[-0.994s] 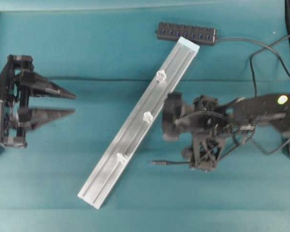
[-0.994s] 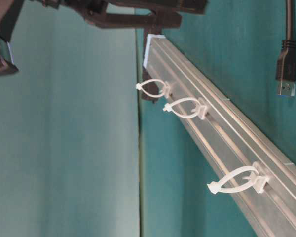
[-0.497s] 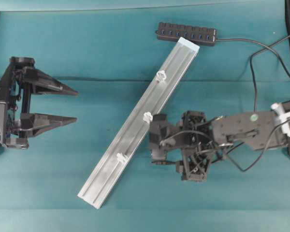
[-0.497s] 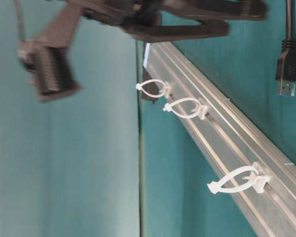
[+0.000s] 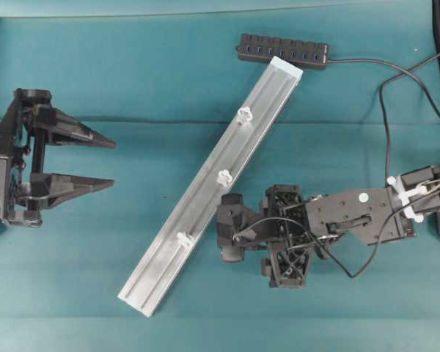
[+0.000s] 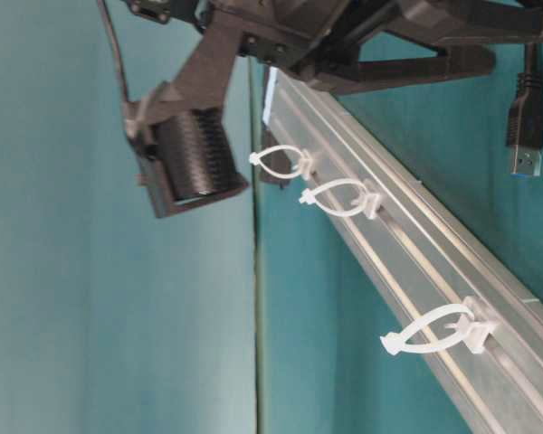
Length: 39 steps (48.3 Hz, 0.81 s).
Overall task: Pass the USB cable through three rings with both arms.
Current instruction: 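Grasp the USB plug with the right gripper and lift it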
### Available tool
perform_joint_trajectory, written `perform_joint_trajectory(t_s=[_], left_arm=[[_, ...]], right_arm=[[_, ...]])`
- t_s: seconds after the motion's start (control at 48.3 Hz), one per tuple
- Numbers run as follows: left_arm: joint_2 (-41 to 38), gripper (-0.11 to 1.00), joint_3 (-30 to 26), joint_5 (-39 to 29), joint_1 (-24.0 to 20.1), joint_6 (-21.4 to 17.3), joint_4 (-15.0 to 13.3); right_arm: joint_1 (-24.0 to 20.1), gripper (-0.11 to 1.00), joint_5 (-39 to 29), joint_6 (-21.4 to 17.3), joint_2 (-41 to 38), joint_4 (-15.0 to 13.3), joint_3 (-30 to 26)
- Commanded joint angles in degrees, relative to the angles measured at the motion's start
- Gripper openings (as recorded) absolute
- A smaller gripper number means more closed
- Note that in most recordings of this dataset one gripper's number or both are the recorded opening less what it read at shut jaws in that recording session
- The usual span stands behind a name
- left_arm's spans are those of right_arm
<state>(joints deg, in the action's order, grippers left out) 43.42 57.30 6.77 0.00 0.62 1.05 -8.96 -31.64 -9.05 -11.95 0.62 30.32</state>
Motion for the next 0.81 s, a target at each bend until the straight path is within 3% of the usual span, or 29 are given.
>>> perform_joint_trajectory(t_s=[0.0, 0.31, 0.476, 0.787], left_arm=[[0.35, 0.68, -0.62, 0.26, 0.0, 0.09, 0.09], [0.35, 0.69, -0.62, 0.26, 0.0, 0.09, 0.09], [0.35, 0.68, -0.62, 0.26, 0.0, 0.09, 0.09], [0.35, 0.69, -0.62, 0.35, 0.0, 0.09, 0.09]], right_arm=[[0.0, 0.79, 0.09, -0.35, -1.05, -0.09, -0.35], [-0.09, 0.76, -0.26, -0.26, -2.72, 0.09, -0.35], [-0.79, 0.64, -1.32, -0.26, -2.72, 1.41, -0.35], [-1.93, 0.49, -3.87, -0.26, -3.34, 1.41, -1.85]])
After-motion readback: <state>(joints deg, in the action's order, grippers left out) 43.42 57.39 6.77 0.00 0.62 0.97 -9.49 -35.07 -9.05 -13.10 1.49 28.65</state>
